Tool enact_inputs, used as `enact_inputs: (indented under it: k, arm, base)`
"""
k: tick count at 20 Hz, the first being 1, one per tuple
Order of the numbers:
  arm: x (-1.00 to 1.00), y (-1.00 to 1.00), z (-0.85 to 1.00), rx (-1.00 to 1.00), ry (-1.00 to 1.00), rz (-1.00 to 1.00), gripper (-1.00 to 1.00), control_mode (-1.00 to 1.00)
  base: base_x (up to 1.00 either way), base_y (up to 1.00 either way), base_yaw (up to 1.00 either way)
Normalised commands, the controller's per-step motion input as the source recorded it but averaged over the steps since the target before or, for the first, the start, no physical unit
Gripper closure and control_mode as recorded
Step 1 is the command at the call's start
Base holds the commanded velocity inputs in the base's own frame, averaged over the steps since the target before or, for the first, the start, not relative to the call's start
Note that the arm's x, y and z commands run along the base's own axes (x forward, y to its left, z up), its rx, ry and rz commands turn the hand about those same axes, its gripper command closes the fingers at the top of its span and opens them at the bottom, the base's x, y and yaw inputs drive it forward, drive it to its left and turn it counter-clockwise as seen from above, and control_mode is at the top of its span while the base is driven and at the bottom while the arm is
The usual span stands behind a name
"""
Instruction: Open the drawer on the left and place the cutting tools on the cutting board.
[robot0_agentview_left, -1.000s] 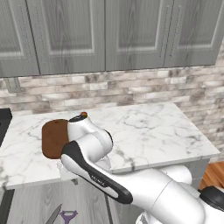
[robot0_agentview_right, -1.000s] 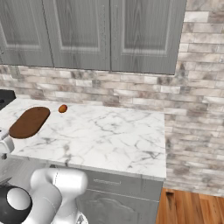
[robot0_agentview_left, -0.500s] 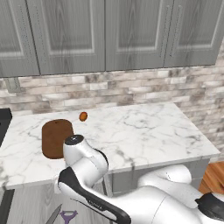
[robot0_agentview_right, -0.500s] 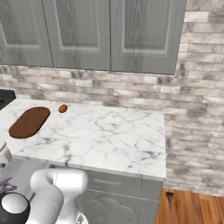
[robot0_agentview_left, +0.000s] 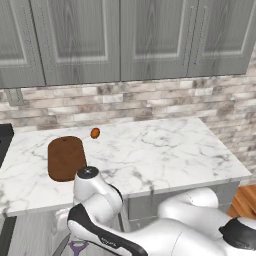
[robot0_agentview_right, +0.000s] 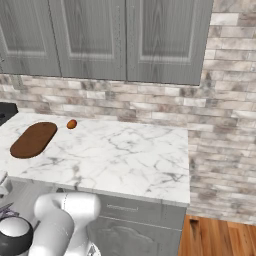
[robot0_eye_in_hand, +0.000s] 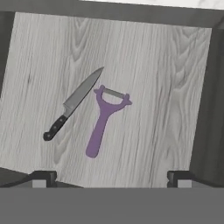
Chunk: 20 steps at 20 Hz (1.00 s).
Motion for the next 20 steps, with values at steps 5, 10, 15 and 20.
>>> enact_inputs:
  k: [5, 10, 15, 20]
  arm:
    - [0.0, 0.23, -0.43, 0.0, 0.15, 0.01, -1.0, -1.0]
    - [0.0, 0.23, -0.49, 0.0, 0.08, 0.0, -1.0, -1.0]
    - [0.0, 0.19, -0.29, -0.01, 0.0, 0.0, -1.0, -1.0]
    - [0.0, 0.13, -0.26, -0.03, 0.0, 0.0, -1.0, -1.0]
  base:
    - [0.0, 0.0, 0.0]
    - [0.0, 0.0, 0.0]
    - [0.0, 0.0, 0.0]
    - [0.0, 0.0, 0.0]
